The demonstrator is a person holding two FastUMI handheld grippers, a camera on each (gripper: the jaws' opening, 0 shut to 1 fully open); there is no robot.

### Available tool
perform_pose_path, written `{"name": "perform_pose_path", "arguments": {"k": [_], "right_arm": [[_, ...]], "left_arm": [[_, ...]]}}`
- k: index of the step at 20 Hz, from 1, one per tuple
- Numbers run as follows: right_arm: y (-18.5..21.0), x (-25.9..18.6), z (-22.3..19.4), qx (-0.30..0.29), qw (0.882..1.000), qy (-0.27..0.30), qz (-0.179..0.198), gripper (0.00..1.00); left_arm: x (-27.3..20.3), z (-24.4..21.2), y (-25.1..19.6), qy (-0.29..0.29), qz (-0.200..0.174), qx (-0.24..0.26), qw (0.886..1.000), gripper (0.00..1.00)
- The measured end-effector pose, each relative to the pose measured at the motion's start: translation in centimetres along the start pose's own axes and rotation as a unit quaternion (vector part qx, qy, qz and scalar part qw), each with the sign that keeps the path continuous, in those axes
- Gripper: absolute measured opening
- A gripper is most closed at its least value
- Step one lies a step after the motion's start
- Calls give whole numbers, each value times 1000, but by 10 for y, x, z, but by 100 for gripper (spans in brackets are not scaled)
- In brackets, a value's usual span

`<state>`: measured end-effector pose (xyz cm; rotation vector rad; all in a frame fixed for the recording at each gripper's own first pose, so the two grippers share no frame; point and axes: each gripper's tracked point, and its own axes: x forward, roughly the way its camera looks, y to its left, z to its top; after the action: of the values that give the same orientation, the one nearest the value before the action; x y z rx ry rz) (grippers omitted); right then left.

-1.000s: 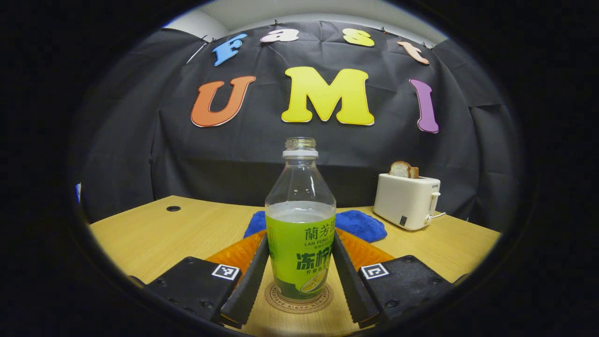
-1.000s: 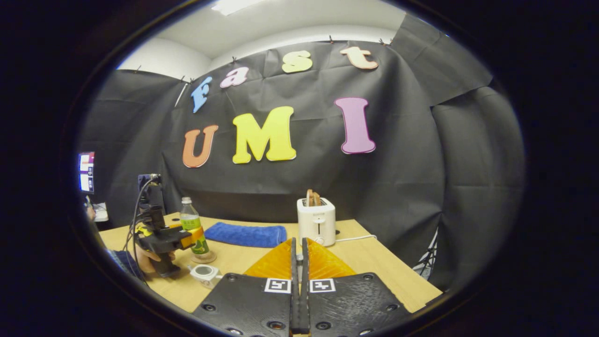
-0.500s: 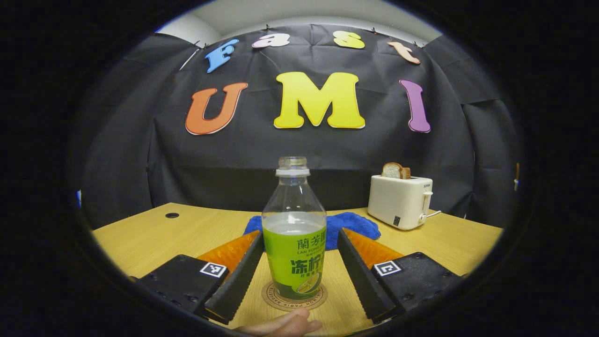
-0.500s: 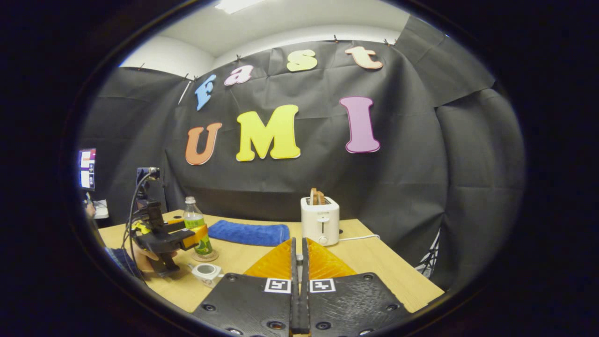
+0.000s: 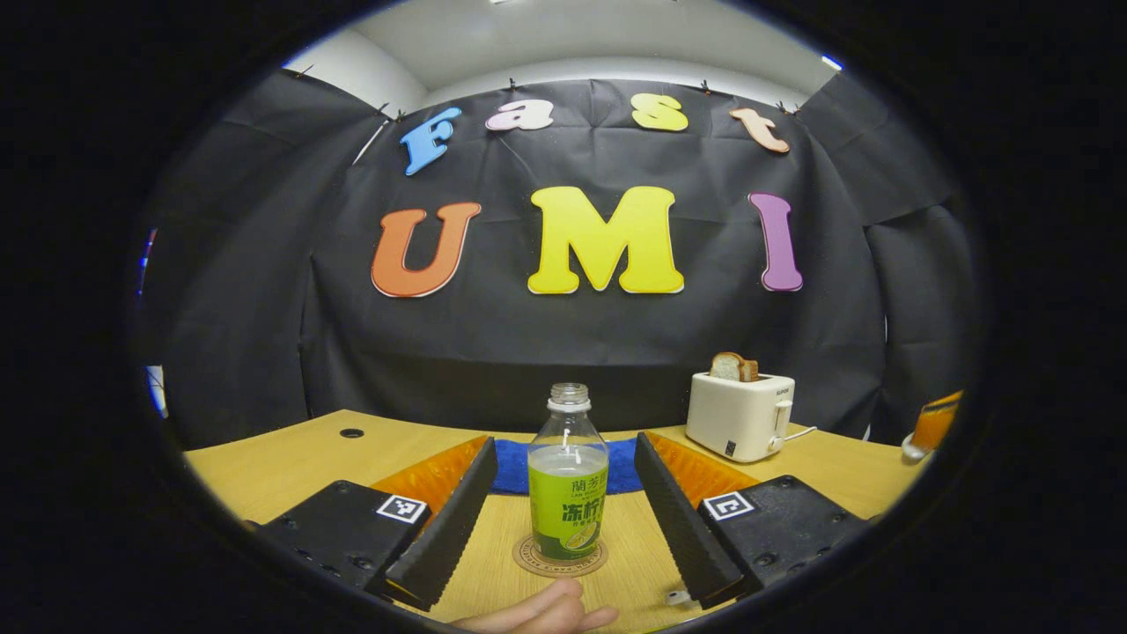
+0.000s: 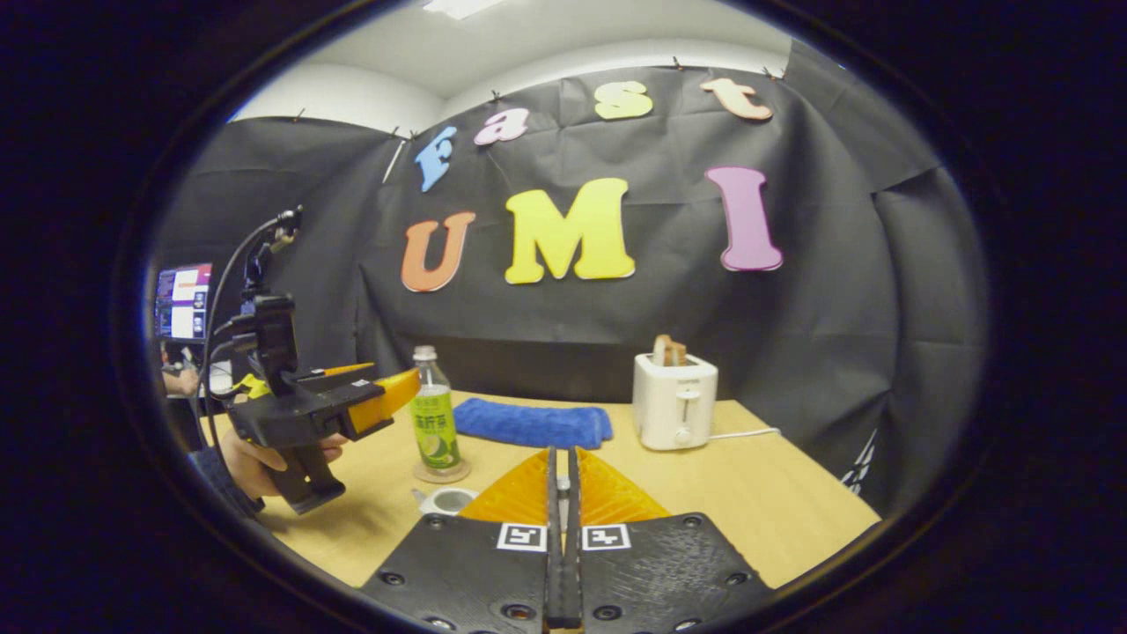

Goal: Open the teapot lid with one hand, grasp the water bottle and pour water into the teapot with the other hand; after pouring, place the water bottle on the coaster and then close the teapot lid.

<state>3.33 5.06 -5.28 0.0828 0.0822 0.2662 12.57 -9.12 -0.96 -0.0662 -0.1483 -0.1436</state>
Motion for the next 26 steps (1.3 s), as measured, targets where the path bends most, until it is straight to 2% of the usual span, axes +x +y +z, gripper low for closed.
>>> {"name": "perform_pose_path", "arguments": {"k": [4,10,17,21,26], "right_arm": [[35,29,-29,30,998,34,51,0],[59,60,-48,32,995,64,70,0],[76,85,-57,22,995,69,73,0],[73,86,-78,24,994,83,61,0],[74,86,-74,12,995,82,55,2]], "left_arm": [[-39,10,17,2,24,6,1000,98],[-81,29,31,-9,16,-12,1000,97],[-97,56,34,-31,3,48,998,97],[-105,65,33,-40,-10,28,999,97],[-106,67,40,-39,-15,1,999,97]]}}
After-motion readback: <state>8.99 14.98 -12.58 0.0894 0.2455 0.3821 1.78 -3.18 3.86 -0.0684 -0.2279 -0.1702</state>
